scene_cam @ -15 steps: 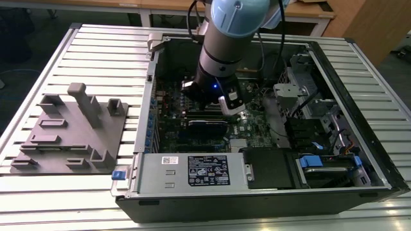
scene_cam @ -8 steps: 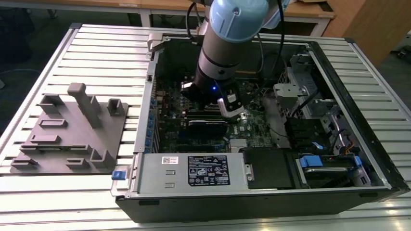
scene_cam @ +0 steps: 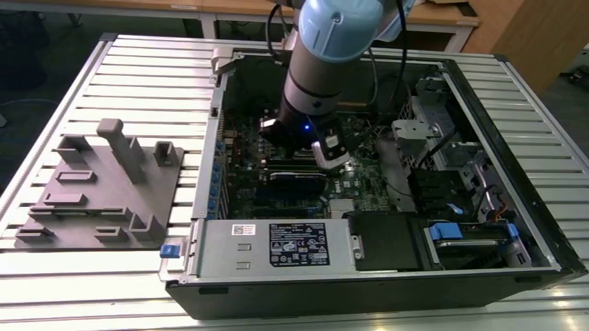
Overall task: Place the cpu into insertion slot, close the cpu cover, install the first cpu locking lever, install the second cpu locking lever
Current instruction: 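Install the second cpu locking lever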
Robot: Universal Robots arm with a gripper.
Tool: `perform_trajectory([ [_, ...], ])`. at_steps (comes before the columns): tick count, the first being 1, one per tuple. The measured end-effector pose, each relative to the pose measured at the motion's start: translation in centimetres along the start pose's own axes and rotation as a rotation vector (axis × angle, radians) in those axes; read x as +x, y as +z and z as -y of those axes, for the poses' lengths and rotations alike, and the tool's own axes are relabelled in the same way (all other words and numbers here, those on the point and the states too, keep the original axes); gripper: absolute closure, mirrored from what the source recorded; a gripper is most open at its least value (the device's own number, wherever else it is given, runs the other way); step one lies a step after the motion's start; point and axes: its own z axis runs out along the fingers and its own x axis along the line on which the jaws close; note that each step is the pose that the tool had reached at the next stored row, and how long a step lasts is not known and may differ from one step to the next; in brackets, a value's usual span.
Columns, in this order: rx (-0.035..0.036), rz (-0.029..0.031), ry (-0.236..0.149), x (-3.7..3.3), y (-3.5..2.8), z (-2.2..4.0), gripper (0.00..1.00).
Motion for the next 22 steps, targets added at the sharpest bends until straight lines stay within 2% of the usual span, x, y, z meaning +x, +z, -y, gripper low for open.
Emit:
perform_trajectory([
  [4, -0.0013, 0.0157, -0.004, 0.27, 0.15, 0.04, 0.89],
  [5, -0.0016, 0.0216, -0.005, 0.54, 0.21, 0.06, 0.89],
  [6, -0.0018, 0.0227, -0.005, 0.63, 0.23, 0.06, 0.89],
  [16, -0.0037, 0.0233, -0.006, 0.75, 0.27, 0.32, 0.89],
  [18, -0.0080, 0.0231, -0.006, 0.78, 0.30, 0.34, 0.89],
  [22, -0.0223, 0.0225, -0.007, 0.82, 0.38, 0.40, 0.89],
])
